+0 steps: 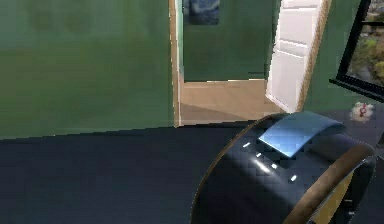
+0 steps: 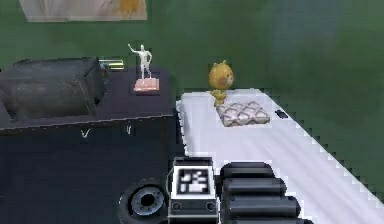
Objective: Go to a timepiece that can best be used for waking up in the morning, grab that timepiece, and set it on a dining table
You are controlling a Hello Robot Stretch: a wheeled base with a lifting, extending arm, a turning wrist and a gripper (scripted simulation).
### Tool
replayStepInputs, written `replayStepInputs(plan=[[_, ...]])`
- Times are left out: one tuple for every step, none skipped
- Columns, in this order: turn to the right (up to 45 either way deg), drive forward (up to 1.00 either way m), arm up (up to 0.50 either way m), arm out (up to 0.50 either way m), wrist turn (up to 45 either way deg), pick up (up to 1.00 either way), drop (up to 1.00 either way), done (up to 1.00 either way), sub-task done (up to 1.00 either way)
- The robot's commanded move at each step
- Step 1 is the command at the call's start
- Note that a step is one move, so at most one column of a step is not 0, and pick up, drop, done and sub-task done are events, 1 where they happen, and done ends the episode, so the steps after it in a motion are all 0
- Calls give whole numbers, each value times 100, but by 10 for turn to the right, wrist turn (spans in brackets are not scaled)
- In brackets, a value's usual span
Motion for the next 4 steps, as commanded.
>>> replayStepInputs(plan=[[-300, 0, 0, 0, 0, 0, 0, 0, 0], [0, 5, 0, 0, 0, 0, 0, 0, 0], [450, 0, 0, 0, 0, 0, 0, 0, 0], [240, 0, 0, 0, 0, 0, 0, 0, 0]])
